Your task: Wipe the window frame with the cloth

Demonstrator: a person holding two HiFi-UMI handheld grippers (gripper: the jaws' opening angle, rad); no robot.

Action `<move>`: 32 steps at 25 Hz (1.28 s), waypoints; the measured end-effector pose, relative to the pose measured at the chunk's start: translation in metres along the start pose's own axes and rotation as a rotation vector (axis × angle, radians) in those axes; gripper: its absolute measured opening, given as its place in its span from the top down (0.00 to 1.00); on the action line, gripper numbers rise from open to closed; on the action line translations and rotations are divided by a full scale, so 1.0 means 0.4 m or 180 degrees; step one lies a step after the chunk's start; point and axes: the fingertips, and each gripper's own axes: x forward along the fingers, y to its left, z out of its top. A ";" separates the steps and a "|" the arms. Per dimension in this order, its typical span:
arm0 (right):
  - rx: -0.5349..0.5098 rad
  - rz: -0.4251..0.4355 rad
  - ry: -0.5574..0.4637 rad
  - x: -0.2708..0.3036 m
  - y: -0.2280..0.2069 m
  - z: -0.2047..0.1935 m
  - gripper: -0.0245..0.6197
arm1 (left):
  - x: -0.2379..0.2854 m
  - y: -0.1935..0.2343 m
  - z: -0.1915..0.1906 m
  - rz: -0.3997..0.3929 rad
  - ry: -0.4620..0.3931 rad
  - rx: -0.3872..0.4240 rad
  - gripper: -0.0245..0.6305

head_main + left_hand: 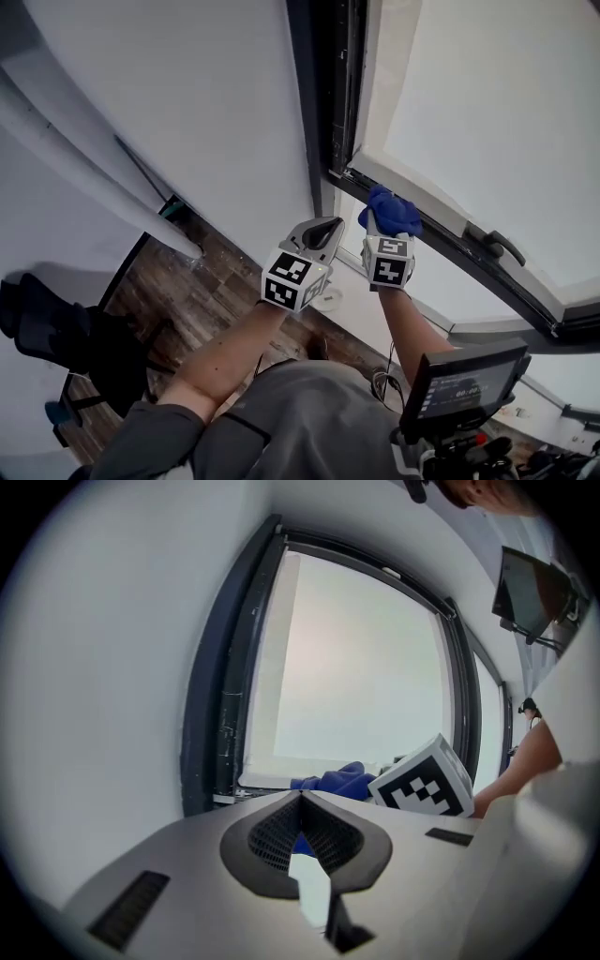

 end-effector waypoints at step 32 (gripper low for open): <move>0.0554 -0.1407 0.0216 -0.710 -0.825 -0.321 0.72 | 0.341 -0.916 0.019 -0.1448 0.0169 0.0177 0.96</move>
